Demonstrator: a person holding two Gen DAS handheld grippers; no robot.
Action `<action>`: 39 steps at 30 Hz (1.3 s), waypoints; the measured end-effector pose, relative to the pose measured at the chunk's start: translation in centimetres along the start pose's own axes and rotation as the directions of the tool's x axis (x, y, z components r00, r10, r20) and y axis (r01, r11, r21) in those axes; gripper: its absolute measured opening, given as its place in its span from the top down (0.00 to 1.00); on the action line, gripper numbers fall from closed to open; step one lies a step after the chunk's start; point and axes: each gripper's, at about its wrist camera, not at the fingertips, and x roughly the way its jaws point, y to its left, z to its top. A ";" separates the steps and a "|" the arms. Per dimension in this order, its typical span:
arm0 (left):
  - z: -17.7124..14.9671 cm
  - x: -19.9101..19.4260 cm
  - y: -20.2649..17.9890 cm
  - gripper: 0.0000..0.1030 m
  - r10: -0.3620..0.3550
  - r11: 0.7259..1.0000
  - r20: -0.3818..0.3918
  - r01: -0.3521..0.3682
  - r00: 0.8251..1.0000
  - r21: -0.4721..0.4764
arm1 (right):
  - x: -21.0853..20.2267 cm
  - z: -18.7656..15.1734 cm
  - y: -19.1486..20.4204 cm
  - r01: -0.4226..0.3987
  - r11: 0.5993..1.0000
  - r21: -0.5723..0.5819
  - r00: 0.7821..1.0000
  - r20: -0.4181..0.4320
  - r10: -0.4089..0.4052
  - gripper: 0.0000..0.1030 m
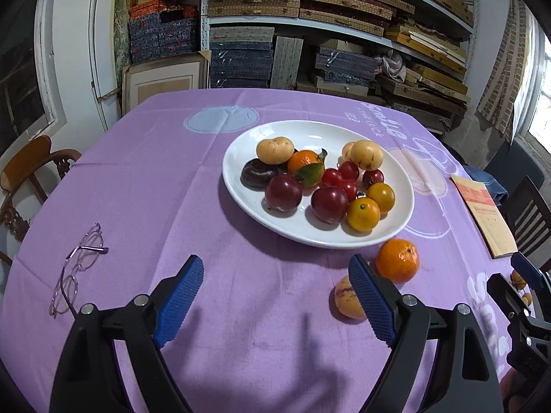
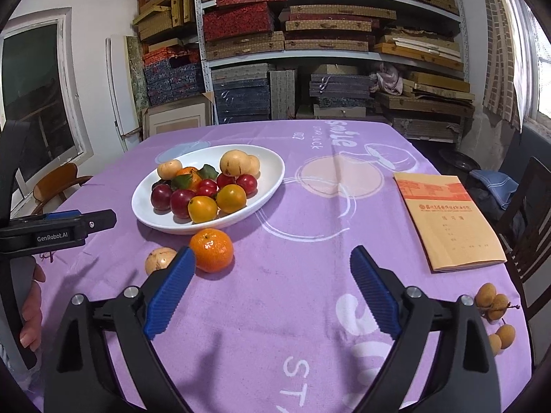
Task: Organize fruits
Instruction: 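Move the left gripper toward the purple-streaked pepino melon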
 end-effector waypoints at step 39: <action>-4.2 3.9 -6.0 0.15 -0.073 0.993 -0.107 0.082 0.992 0.083 | -0.1 -0.9 -3.1 0.000 0.994 0.111 1.000 -0.004 0.001 0.06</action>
